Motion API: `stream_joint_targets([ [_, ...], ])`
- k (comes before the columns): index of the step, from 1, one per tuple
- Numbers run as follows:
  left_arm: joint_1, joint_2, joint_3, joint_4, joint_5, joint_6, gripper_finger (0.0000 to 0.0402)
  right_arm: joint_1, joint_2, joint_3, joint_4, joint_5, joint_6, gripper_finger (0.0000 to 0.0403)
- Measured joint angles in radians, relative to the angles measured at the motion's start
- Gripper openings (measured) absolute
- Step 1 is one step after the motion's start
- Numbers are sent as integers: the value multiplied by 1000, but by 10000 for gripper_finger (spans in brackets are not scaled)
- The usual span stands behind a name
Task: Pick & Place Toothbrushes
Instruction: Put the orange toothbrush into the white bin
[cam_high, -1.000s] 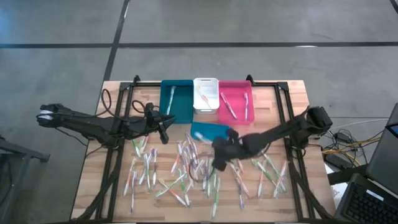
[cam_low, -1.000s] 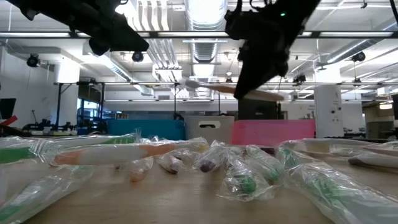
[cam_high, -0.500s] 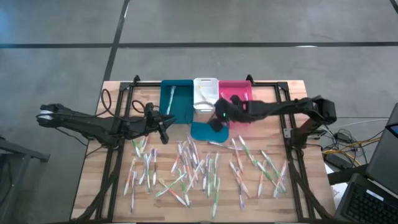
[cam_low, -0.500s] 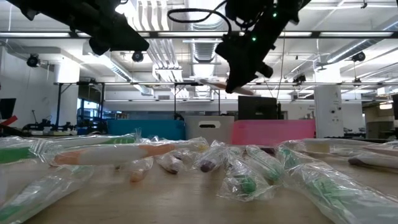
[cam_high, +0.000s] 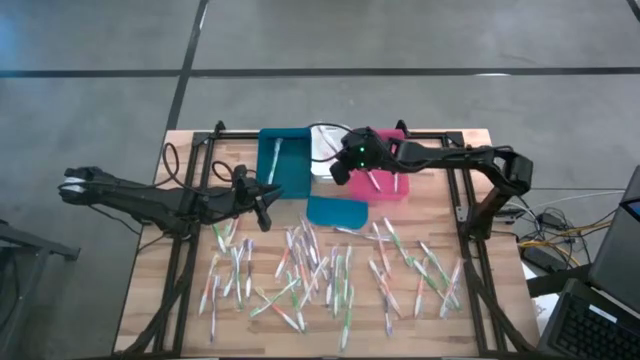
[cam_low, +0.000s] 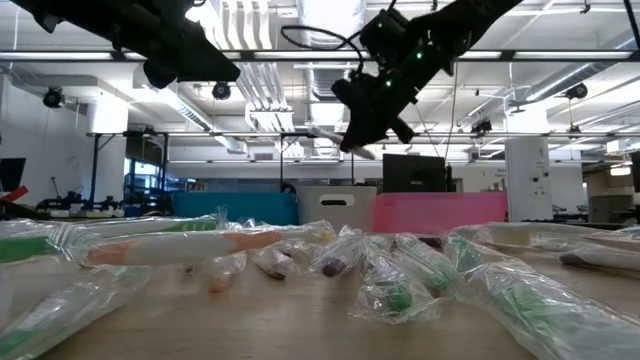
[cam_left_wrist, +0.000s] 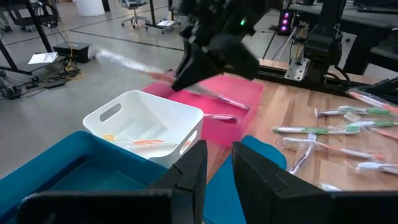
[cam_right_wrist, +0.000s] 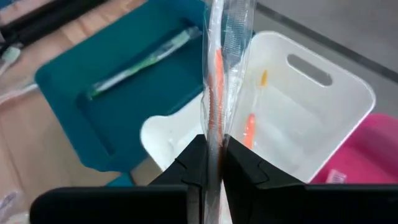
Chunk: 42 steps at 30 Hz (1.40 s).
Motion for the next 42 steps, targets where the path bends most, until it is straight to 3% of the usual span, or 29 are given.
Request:
stream_joint_targets([
  [11,0,0,0,0,0,1,81,-57,88,0,119,-4,-8,28],
  [25,0,0,0,0,0,1,80,-76,180,62,111,-5,-76,28],
  [42,0,-1,0,-1,0,1,81,-86,328,209,-99,7,-87,28],
])
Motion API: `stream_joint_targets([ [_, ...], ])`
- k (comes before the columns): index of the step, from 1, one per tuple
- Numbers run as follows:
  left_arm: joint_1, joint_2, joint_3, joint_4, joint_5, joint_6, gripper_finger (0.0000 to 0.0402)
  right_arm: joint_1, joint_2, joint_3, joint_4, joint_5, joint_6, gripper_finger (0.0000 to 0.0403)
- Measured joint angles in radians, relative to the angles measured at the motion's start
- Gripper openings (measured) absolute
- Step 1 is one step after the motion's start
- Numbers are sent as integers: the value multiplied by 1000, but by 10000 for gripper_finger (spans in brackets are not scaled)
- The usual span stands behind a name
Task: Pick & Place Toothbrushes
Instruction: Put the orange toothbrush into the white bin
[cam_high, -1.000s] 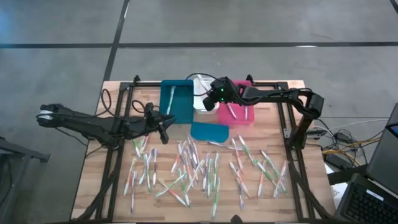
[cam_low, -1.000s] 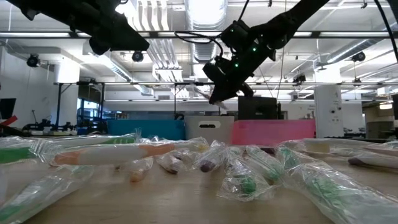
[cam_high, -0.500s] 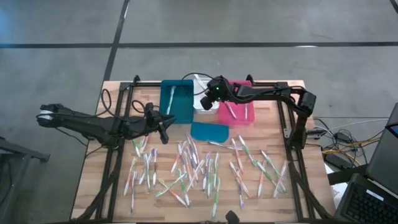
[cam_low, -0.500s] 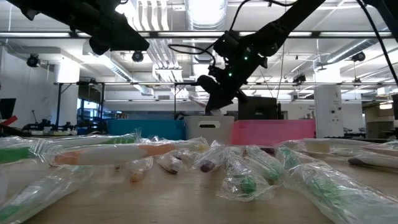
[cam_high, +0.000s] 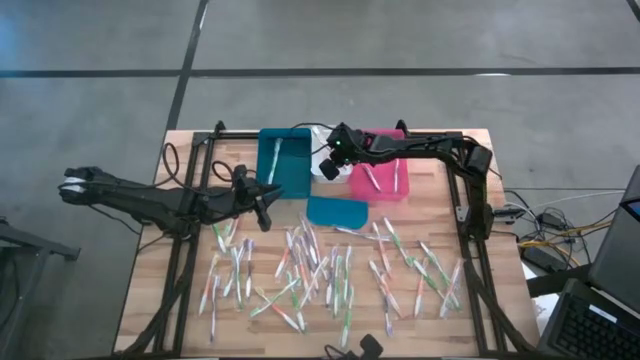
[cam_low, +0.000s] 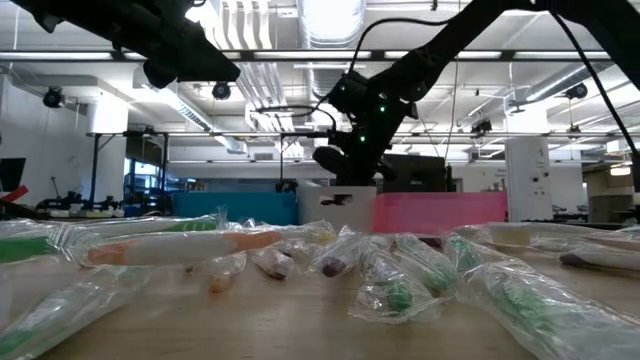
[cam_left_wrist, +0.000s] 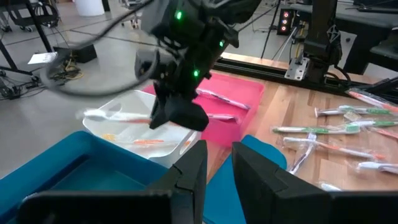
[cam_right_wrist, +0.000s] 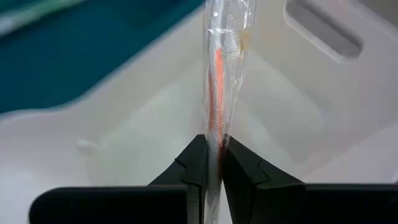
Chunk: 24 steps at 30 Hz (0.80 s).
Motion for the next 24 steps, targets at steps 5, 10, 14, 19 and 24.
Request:
stream_joint_targets([
  [5,0,0,0,0,0,0,80,-4,33,26,-34,0,-4,29],
  [10,0,0,0,0,0,0,81,-11,32,36,-74,-6,16,36],
  [14,0,0,0,0,0,0,80,-12,31,54,-100,-7,16,59],
  [19,0,0,0,0,0,0,80,-11,30,75,-115,-10,14,95],
  [24,0,0,0,0,0,0,81,-11,27,103,-170,-10,15,128],
])
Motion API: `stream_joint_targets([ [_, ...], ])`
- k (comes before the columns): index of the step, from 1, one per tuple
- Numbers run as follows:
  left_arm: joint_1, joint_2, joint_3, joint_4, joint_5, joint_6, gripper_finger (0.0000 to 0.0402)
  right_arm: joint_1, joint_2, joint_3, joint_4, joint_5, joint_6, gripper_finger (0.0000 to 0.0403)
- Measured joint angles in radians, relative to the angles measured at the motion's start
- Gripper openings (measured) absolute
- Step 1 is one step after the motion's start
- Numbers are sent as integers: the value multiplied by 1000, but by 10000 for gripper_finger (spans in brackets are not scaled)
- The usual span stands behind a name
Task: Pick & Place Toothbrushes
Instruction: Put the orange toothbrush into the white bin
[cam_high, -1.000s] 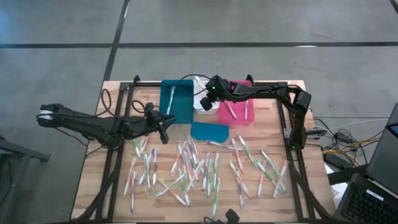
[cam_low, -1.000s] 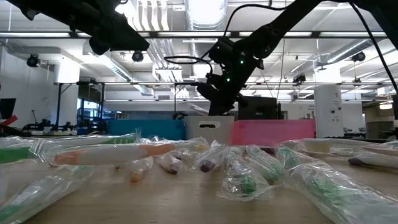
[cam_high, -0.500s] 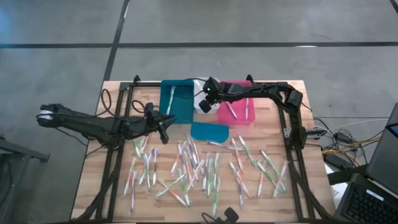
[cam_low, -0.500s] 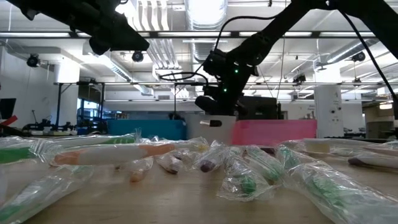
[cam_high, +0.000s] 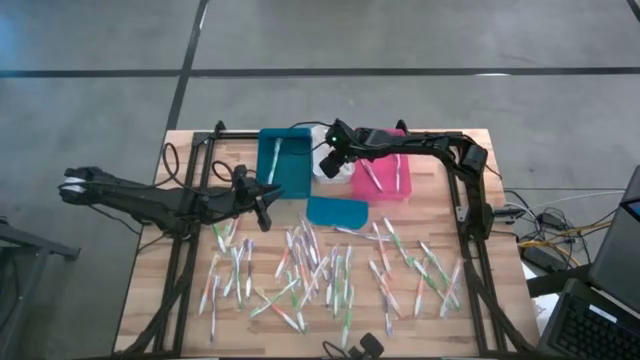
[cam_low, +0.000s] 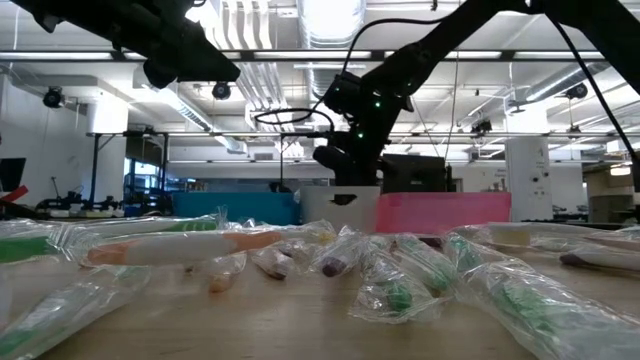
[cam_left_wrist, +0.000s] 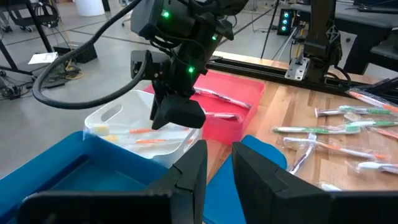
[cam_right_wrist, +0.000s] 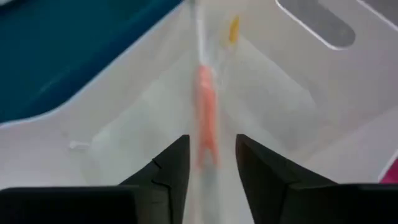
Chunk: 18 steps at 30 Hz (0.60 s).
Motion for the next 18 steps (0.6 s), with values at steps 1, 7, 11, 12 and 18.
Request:
stream_joint_targets([
  [1,0,0,0,0,0,0,81,0,0,5,-16,0,2,135],
  [7,0,0,0,0,0,0,81,0,-12,41,-88,0,1,165],
  [11,0,0,0,0,0,0,81,0,-31,52,-58,-36,-18,172],
  [12,0,0,0,1,0,0,80,0,-32,53,-35,-58,-25,170],
  [18,0,0,0,6,0,0,81,0,-19,51,82,-78,-76,126],
])
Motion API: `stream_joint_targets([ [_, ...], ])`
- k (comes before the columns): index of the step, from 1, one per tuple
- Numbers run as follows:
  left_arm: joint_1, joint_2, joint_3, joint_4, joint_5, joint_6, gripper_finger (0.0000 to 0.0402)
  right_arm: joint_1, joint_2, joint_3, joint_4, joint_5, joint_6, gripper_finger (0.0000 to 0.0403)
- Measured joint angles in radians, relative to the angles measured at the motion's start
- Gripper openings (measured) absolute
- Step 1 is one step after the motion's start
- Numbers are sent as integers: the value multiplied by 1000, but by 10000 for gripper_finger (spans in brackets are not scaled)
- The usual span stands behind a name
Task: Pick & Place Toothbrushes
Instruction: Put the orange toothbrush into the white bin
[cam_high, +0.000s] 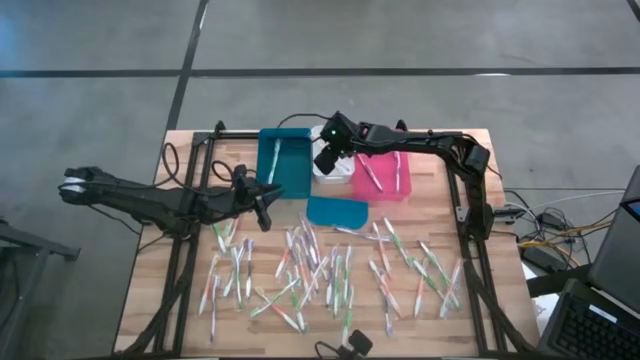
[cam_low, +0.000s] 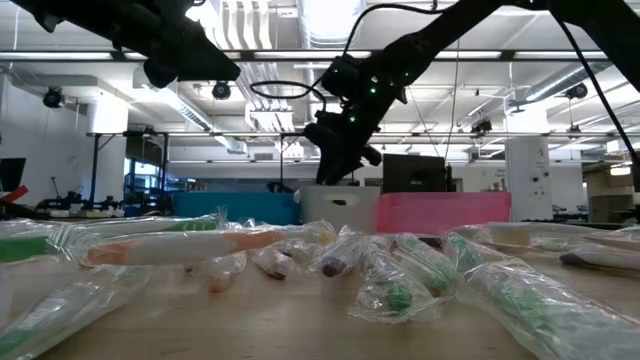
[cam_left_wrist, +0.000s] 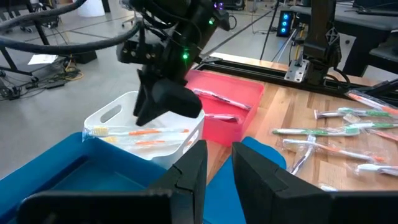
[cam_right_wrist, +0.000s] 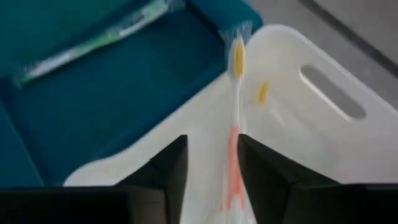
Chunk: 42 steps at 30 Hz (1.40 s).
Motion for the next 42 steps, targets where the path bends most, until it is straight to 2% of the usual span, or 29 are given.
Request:
stream_joint_targets([
  [4,0,0,0,0,0,0,80,-1,1,0,87,-1,-39,68],
  [7,0,0,0,1,0,0,80,-1,1,4,101,-44,-70,21],
  [9,0,0,0,1,0,3,80,0,1,5,101,-52,-79,16],
  [14,0,0,0,1,0,6,80,0,2,4,81,-53,-74,35],
  [28,0,0,0,1,0,2,80,-6,3,-58,61,-44,-58,129],
  [37,0,0,0,2,0,1,81,-24,17,-73,48,-42,-37,141],
  [42,0,0,0,2,0,1,80,-24,55,-72,28,-45,-31,128],
])
